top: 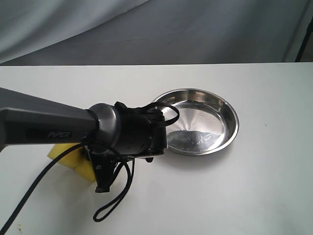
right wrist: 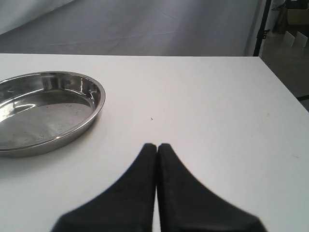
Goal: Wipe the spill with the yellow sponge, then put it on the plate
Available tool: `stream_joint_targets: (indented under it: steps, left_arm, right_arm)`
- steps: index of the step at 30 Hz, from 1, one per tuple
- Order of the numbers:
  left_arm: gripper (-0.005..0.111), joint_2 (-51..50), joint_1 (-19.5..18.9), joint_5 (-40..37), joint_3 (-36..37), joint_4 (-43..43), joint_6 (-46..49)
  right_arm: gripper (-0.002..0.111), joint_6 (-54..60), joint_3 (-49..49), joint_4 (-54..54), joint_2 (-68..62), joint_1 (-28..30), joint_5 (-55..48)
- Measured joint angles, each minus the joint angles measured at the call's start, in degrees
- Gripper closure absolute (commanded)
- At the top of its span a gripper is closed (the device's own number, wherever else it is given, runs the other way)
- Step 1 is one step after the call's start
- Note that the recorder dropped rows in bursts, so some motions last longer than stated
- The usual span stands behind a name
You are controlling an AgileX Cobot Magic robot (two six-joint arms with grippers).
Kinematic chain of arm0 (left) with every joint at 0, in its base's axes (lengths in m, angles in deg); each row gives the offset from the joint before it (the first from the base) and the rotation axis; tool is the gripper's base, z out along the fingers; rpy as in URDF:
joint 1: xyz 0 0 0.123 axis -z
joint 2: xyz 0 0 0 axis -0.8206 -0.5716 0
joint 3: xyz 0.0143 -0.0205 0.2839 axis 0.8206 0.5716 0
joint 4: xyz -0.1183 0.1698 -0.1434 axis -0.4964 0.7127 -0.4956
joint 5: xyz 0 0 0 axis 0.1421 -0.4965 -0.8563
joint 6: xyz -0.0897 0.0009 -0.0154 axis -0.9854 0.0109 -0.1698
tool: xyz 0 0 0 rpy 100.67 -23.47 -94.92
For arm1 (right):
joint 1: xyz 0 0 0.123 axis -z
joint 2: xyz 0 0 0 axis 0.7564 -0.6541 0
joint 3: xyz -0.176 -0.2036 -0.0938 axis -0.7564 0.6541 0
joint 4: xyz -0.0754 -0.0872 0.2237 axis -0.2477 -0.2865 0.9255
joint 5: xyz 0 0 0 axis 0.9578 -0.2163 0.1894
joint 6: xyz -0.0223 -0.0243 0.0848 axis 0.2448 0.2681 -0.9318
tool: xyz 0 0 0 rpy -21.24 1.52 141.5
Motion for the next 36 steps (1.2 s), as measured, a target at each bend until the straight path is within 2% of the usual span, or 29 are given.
stream_joint_targets:
  steps: [7, 24, 36]
  left_arm:
    - [0.107, 0.0, 2.91, 0.24, 0.0, 0.0, 0.36]
    - [0.107, 0.0, 3.51, 0.24, 0.0, -0.96, 1.45]
    - [0.107, 0.0, 9.79, 0.13, 0.0, -1.94, 2.33]
  right_arm:
    - [0.108, 0.0, 0.0, 0.0, 0.0, 0.0, 0.0]
    - [0.108, 0.0, 0.0, 0.0, 0.0, 0.0, 0.0]
    - [0.108, 0.0, 0.0, 0.0, 0.0, 0.0, 0.0]
